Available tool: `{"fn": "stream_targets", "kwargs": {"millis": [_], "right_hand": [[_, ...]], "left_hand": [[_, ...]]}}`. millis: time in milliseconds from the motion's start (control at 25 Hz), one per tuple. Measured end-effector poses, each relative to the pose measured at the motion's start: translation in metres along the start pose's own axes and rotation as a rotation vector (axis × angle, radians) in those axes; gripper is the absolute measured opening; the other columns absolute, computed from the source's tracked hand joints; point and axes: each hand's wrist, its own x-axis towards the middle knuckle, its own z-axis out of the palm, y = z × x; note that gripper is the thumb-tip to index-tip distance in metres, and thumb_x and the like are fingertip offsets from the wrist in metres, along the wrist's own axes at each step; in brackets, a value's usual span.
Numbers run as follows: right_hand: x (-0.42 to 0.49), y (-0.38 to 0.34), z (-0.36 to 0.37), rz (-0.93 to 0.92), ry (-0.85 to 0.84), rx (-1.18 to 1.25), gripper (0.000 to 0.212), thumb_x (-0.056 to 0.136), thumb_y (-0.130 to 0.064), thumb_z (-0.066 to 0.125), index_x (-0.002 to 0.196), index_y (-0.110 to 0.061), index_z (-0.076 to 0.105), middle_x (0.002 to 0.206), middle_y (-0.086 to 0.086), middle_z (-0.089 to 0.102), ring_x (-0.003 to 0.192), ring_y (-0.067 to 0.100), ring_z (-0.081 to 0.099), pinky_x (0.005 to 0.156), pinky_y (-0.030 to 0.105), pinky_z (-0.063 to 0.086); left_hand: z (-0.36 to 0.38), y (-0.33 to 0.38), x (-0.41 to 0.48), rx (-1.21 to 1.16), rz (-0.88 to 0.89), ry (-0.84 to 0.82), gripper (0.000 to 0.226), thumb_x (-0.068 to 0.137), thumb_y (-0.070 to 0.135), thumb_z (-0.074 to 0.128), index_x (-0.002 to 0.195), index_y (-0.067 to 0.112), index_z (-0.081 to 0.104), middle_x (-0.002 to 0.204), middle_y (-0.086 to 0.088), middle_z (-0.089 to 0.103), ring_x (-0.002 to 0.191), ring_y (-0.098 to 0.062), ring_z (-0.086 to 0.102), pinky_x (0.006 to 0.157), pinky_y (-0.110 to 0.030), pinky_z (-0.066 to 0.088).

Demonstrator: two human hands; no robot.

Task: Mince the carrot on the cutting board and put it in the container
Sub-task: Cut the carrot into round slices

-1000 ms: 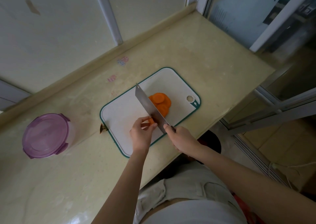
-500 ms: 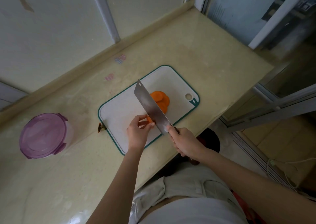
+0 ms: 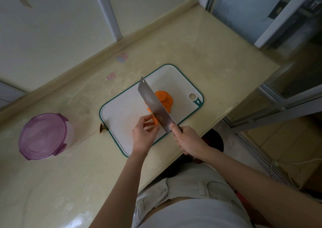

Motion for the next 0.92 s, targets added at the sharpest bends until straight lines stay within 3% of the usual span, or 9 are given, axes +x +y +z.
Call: {"fn": "stream_targets", "kwargs": {"millis": [240, 440, 640, 920], "right_hand": [[-0.007, 0.002, -0.001, -0.011, 0.002, -0.033, 0.049, 0.098, -0.044, 0.040, 0.059, -0.016, 0.041, 0.049, -0.004, 0.039, 0.031, 0.002, 0.033, 0.043, 0.023, 0.028], [-0.009, -0.001, 0.000, -0.019, 0.002, -0.051, 0.049, 0.098, -0.045, 0.040, 0.059, -0.015, 0.042, 0.049, -0.003, 0.040, 0.031, 0.002, 0.034, 0.044, 0.026, 0.031], [-0.011, -0.004, -0.001, -0.034, 0.003, -0.071, 0.050, 0.098, -0.044, 0.039, 0.058, -0.015, 0.041, 0.050, -0.002, 0.041, 0.036, 0.005, 0.036, 0.045, 0.026, 0.032], [-0.009, -0.013, 0.007, -0.052, 0.056, -0.124, 0.051, 0.099, -0.044, 0.038, 0.057, -0.015, 0.040, 0.053, -0.001, 0.041, 0.047, 0.012, 0.041, 0.049, 0.023, 0.031]], "left_hand": [[0.004, 0.004, -0.001, -0.013, -0.046, 0.060, 0.033, 0.081, 0.013, 0.070, 0.112, 0.012, 0.059, 0.104, 0.002, 0.062, 0.095, -0.012, 0.061, 0.086, -0.025, 0.051], [0.004, 0.003, 0.000, 0.001, -0.046, 0.082, 0.032, 0.082, 0.011, 0.069, 0.112, 0.010, 0.059, 0.104, -0.001, 0.063, 0.093, -0.011, 0.060, 0.081, -0.018, 0.048], [0.006, 0.002, 0.003, 0.028, -0.052, 0.089, 0.033, 0.083, 0.012, 0.069, 0.113, 0.009, 0.059, 0.106, -0.003, 0.064, 0.095, -0.013, 0.061, 0.085, -0.023, 0.049], [0.008, 0.000, 0.005, 0.045, -0.025, 0.092, 0.032, 0.082, 0.012, 0.070, 0.112, 0.011, 0.060, 0.106, 0.000, 0.064, 0.094, -0.011, 0.060, 0.080, -0.017, 0.047]]}}
